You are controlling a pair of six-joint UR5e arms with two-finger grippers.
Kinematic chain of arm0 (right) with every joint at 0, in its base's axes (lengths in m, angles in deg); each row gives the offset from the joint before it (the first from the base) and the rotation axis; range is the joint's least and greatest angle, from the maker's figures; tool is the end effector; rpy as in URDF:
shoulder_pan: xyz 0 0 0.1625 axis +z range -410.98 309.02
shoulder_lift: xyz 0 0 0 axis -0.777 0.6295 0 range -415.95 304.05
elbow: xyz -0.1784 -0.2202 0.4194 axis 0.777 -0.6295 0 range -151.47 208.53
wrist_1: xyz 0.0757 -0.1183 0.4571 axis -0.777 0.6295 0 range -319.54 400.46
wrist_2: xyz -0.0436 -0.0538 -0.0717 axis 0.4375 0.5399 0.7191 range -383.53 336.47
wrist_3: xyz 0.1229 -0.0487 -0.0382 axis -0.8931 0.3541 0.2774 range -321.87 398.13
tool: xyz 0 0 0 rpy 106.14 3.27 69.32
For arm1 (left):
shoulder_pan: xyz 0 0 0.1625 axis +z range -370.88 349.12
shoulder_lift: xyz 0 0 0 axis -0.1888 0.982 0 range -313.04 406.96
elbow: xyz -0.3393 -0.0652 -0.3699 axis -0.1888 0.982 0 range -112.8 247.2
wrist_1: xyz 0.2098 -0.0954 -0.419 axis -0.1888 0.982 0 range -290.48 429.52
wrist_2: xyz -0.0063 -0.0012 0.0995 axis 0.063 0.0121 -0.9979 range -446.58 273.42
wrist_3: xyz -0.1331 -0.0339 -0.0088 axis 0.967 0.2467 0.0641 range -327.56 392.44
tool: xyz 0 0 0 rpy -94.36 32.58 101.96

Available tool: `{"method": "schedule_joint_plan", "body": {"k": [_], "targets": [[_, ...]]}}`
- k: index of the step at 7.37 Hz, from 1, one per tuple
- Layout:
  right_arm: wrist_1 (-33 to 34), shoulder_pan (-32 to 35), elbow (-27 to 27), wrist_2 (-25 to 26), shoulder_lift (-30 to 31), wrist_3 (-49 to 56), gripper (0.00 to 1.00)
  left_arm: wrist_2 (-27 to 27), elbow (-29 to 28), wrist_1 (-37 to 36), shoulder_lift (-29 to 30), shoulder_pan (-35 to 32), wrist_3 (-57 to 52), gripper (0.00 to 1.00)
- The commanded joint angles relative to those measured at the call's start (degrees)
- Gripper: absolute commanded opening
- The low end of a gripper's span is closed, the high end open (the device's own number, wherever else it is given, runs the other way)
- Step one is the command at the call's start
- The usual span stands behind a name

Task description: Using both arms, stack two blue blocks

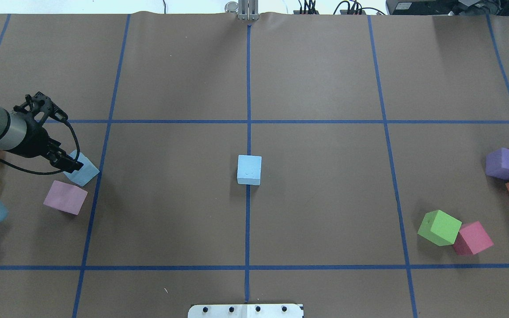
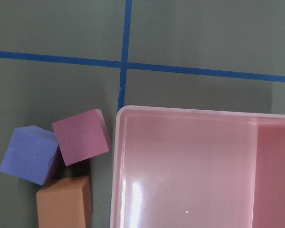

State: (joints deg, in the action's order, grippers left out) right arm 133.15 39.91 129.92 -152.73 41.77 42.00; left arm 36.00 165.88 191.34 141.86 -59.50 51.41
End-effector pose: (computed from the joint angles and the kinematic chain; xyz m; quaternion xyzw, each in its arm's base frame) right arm 0.0540 -0.4910 0.7395 0.0220 -0.3348 -0.0273 0.9416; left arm 0.3803 -0.5210 0.5694 0.1901 0.4099 0.2782 0.8476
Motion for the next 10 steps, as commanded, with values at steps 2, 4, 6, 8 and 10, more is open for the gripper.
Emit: {"method": "schedule_joint_plan", "body": {"k": [2, 4, 6, 8, 10], "targets": [[0.0, 0.0, -0.3, 0.0, -0.3, 0.0, 1.0, 4.5, -0.2, -0.4, 0.4, 0.1, 3.0, 0.98], [0.0, 0.0, -0.5, 0.0, -0.3, 0.0, 1.0, 4.5, -1.5, -0.4, 0.3, 0.2, 3.2, 0.98], [0.0, 0.0, -0.9, 0.0, -0.3, 0.0, 1.0, 3.4, -1.6, -0.4, 0.4, 2.3, 5.8, 0.98], [0.0, 0.0, -1.0, 0.0, -0.4, 0.0, 1.0, -0.5, -2.2, -0.1, 1.1, 5.2, 7.6, 0.8], [0.0, 0.0, -1.3, 0.0, -0.4, 0.0, 1.0, -0.6, -2.4, -0.2, 1.2, 5.2, 7.4, 0.24]]}}
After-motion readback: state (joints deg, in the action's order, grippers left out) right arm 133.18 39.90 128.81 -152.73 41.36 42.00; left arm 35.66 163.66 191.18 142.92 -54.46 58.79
